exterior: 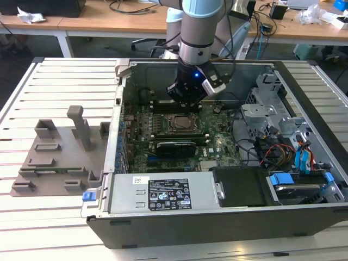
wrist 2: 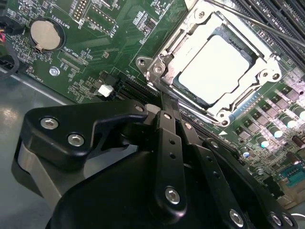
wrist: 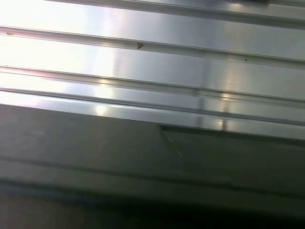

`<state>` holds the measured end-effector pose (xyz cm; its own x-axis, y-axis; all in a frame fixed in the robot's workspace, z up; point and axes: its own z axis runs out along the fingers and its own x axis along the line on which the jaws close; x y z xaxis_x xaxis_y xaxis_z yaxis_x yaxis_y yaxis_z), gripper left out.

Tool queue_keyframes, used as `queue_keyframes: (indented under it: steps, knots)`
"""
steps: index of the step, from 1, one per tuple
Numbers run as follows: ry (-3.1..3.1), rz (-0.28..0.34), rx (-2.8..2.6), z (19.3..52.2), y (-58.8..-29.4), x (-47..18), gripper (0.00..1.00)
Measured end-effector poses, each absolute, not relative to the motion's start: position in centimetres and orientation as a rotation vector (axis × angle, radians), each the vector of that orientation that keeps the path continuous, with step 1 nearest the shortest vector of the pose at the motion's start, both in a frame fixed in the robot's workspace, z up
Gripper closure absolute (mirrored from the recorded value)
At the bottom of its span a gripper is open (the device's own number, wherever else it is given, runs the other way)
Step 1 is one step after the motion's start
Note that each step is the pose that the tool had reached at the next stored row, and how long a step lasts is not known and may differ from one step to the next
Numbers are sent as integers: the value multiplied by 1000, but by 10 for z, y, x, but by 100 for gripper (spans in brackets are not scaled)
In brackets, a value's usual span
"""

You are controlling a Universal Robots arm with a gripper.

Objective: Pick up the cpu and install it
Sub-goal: 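Install the first cpu locking lever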

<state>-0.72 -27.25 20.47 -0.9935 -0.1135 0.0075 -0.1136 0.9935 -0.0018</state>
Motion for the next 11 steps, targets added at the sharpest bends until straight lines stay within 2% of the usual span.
queue_keyframes:
  steps: [11]
  knots:
    - [-3129,-10,178,202,-274,-5,89]
